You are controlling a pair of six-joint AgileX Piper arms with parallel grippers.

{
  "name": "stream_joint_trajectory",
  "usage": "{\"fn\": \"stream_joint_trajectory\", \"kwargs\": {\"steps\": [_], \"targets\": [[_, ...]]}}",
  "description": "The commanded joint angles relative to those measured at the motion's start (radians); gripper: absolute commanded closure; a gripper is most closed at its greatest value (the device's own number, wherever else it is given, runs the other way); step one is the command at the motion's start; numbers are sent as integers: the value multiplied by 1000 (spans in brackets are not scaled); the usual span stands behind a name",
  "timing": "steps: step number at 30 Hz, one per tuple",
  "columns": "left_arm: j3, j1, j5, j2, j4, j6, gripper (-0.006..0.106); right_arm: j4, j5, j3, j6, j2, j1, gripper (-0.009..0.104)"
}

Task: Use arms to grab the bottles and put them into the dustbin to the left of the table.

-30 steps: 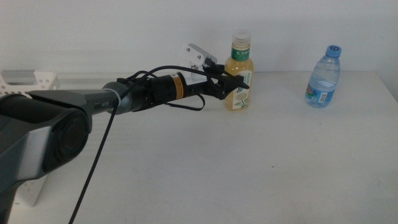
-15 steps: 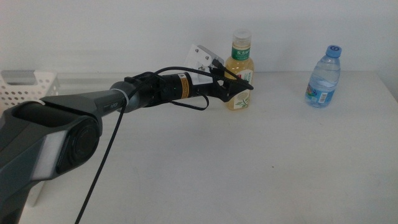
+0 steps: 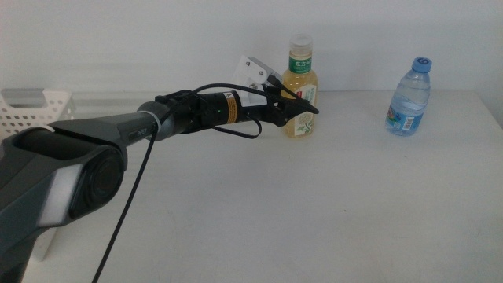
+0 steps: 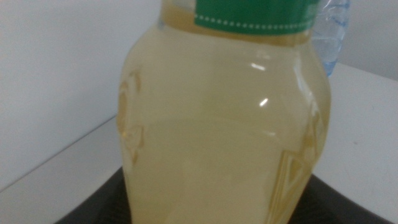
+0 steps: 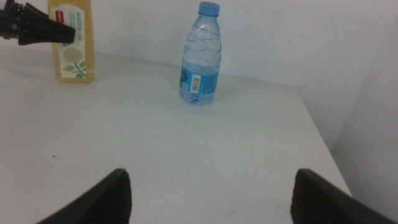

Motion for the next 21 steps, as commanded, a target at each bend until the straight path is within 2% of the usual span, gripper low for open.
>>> {"fn": "stream_joint_trajectory", "kwargs": {"steps": [1,5,12,16,21], "targets": [[-29,20,-14,-83,-12,-35,103,-7,-77,-8,-12,-27,-6,28],[-21,32,-6,-125,90,-120,105,-7,-77,-8,-12,-27,-6,28],[-21,61,-16,-229,377,-397,105,-7,-77,-8,-12,-27,-6,28],[-21,62,-45,-283,501,-535,105,-7,-77,-8,-12,-27,-6,28],[29,83,-128,-354,501,-597,105,-7,-77,-8,-12,-27,-6,28]]}}
